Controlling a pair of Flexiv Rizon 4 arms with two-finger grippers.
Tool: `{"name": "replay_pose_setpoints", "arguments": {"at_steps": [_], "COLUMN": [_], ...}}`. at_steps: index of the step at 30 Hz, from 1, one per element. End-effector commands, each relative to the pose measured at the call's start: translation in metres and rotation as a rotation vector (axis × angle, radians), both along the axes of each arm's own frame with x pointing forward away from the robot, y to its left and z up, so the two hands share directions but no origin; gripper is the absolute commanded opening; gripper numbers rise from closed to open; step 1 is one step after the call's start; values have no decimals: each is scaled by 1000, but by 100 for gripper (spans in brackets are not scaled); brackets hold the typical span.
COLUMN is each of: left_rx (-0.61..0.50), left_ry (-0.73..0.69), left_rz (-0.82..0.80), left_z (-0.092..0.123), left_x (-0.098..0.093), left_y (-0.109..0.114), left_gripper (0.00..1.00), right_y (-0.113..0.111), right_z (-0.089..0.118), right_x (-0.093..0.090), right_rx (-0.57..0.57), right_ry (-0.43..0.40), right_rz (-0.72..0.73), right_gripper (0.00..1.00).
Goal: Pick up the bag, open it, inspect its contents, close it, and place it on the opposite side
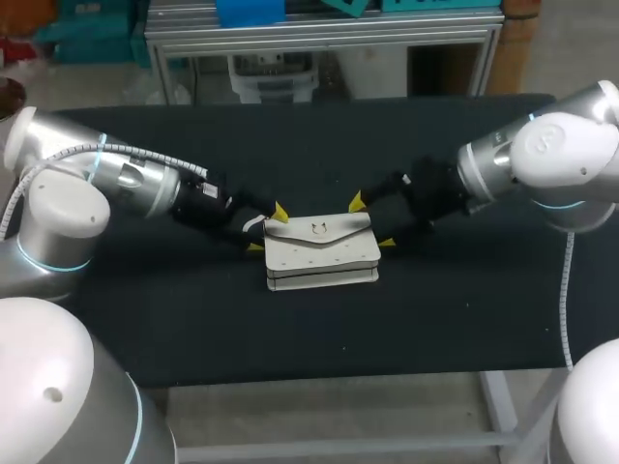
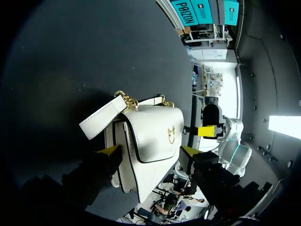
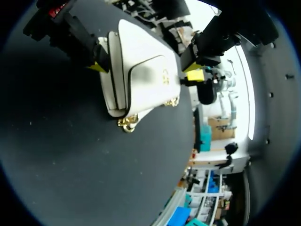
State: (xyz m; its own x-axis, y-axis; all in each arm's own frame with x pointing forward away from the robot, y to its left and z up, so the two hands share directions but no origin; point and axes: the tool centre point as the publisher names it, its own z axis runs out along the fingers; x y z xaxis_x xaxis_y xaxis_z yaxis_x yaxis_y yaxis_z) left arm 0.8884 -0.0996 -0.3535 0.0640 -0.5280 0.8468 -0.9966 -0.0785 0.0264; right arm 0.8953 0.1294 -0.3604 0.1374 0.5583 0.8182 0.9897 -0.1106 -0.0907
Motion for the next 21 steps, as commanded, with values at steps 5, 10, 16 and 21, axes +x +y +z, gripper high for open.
{"name": "replay_pose_setpoints", "arguments": {"at_steps": [5, 10, 16, 21], "left_rx": [-15, -16, -32, -44], "left_ry": [2, 0, 16, 31], "left_rz": [-8, -9, -27, -38], "left_z": [-7, -7, -11, -16], "left_x": [4, 4, 3, 3], "left_y": [-2, -2, -6, -11], "left_gripper": [71, 64, 63, 57], "right_y": [5, 4, 7, 13], "right_z": [-2, 2, -8, -20], "right_x": [7, 7, 8, 9], "right_rx": [20, 10, 23, 47], "right_ry": [-14, -21, -10, 8], "right_rz": [9, 12, 13, 11], "right_gripper": [91, 88, 79, 51]}}
